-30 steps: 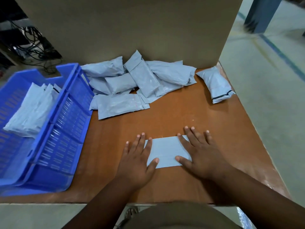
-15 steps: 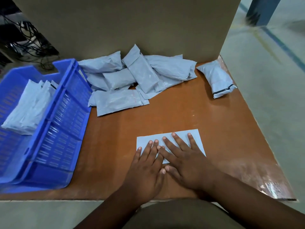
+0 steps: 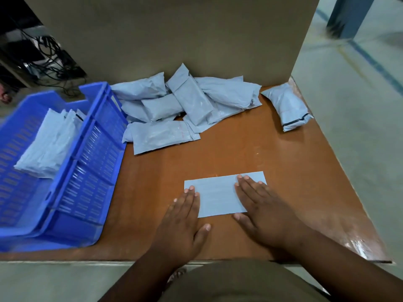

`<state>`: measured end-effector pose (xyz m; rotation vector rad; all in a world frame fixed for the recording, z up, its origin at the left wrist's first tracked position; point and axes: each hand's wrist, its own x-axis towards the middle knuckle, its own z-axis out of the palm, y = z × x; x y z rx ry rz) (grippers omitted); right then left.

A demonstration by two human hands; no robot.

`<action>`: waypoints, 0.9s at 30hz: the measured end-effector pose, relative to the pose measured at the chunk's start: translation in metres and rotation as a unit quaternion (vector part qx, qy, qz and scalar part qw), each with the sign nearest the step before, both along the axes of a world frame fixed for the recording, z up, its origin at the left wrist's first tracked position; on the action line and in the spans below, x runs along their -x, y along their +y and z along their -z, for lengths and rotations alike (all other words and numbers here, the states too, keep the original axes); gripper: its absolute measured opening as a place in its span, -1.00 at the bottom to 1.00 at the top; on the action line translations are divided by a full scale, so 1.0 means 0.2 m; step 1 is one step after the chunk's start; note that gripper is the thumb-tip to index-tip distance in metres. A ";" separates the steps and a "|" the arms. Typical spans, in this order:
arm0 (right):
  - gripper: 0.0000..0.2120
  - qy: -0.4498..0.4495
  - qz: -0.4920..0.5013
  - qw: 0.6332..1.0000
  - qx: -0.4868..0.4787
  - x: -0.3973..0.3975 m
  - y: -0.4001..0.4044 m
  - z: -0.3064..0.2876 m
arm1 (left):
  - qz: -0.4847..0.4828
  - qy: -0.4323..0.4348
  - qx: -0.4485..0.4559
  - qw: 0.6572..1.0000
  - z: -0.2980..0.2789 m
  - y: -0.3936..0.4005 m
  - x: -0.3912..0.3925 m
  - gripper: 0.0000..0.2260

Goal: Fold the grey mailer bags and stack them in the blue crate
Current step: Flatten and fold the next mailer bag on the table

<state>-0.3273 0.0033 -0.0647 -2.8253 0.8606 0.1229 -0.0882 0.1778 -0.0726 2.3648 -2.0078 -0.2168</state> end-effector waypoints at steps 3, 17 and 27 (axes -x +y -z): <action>-0.22 0.020 0.041 0.999 0.018 0.12 -0.04 -0.04 | -0.027 -0.002 0.003 1.000 0.00 0.04 -0.07 -0.38; -0.32 -0.014 -0.032 0.999 0.012 -0.07 0.00 -0.01 | 0.125 -0.003 0.014 0.992 -0.01 -0.32 0.12 -0.39; -0.20 0.000 0.022 1.000 0.005 0.04 -0.02 -0.02 | 0.039 -0.012 0.011 0.999 0.01 -0.12 -0.11 -0.34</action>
